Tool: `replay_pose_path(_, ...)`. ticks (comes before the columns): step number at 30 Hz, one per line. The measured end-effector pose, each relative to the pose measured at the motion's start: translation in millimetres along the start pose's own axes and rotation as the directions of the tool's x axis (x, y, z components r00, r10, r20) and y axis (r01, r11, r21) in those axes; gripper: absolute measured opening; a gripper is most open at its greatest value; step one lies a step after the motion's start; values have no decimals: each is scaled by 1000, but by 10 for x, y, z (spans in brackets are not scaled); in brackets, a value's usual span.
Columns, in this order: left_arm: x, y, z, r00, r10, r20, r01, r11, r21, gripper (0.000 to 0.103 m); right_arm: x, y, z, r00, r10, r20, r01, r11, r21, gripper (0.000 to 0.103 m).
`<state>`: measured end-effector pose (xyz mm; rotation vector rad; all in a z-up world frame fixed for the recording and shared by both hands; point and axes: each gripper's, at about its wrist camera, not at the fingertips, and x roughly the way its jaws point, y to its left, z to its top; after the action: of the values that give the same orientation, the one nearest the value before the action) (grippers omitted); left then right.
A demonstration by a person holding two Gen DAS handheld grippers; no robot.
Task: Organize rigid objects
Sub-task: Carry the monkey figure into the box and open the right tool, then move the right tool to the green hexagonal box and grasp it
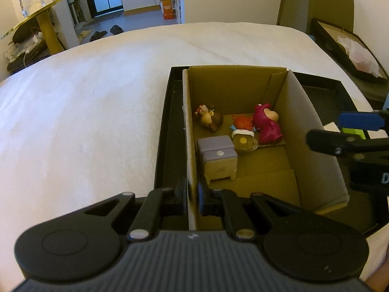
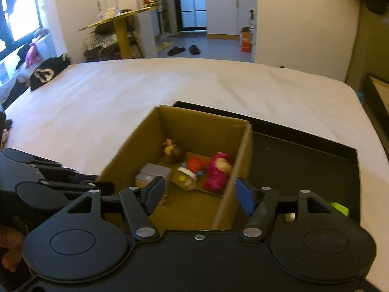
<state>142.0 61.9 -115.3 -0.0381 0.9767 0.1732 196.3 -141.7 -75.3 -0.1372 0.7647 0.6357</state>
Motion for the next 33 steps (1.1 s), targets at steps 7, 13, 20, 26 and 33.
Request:
replay_pose_path(7, 25, -53, 33, 999, 27, -19, -27, 999, 25, 10, -60, -250, -123, 997, -72, 24, 70, 996, 59, 73)
replay_pose_path(13, 55, -117, 54, 997, 73, -41, -70, 996, 55, 13, -71, -541, -230, 993, -110, 30, 105, 984, 141, 73)
replay_pose_path(20, 60, -168, 75, 988, 143, -53, -139, 988, 71, 32, -34, -940, -404, 989, -147, 30, 135, 959, 250, 73)
replay_pose_path(26, 53, -216, 101, 980, 191, -46, -187, 979, 81, 50, 24, -1245, -533, 986, -163, 35, 143, 935, 324, 72)
replay_pose_path(33, 75, -299, 132, 970, 241, -40, -236, 967, 94, 57, 121, -1545, -679, 985, -163, 46, 131, 905, 405, 72)
